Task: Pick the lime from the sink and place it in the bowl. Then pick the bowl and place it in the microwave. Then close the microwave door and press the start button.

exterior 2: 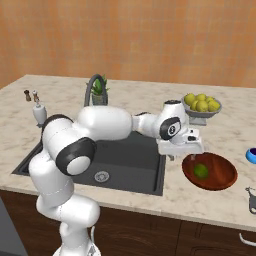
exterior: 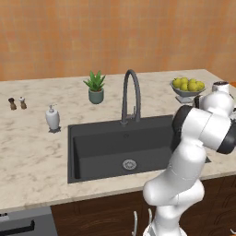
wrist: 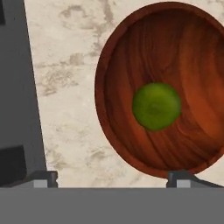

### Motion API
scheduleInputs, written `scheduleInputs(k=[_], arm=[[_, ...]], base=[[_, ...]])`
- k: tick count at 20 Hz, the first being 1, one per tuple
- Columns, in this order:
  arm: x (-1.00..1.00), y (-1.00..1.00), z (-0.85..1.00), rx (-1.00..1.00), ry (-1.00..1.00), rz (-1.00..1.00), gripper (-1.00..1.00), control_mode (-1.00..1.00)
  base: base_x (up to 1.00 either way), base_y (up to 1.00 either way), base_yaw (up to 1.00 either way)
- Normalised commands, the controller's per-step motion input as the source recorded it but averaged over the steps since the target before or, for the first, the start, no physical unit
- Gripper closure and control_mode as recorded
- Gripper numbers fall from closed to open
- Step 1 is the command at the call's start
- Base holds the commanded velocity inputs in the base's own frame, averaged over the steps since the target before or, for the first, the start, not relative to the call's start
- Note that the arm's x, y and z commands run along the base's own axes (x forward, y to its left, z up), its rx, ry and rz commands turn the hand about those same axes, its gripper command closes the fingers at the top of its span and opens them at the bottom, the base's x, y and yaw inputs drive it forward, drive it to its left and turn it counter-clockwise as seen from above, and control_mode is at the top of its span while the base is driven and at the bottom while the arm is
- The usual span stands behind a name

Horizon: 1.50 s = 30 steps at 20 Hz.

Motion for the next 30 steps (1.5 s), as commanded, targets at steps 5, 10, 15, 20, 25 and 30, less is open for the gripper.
scheduleInputs(k=[5, 10, 15, 20, 25, 30], arm=[[0.19, -0.27, -0.33, -0.11, 0.18, 0.05, -1.0, -1.0], [0.34, -0.54, -0.23, -0.02, 0.06, 0.03, -1.0, -1.0], [0.42, -0.17, -0.32, 0.0, 0.0, 0.06, -1.0, -1.0], [0.08, -0.09, -0.21, 0.0, -0.02, 0.02, 1.0, -1.0], [0.0, -0.09, -0.09, 0.0, 0.0, -0.01, 1.0, -1.0], [-0.28, 0.0, 0.06, 0.0, 0.0, 0.01, 1.0, -1.0]], base=[[0.0, 0.0, 0.0], [0.0, 0.0, 0.0], [0.0, 0.0, 0.0], [0.0, 0.0, 0.0], [0.0, 0.0, 0.0], [0.0, 0.0, 0.0]])
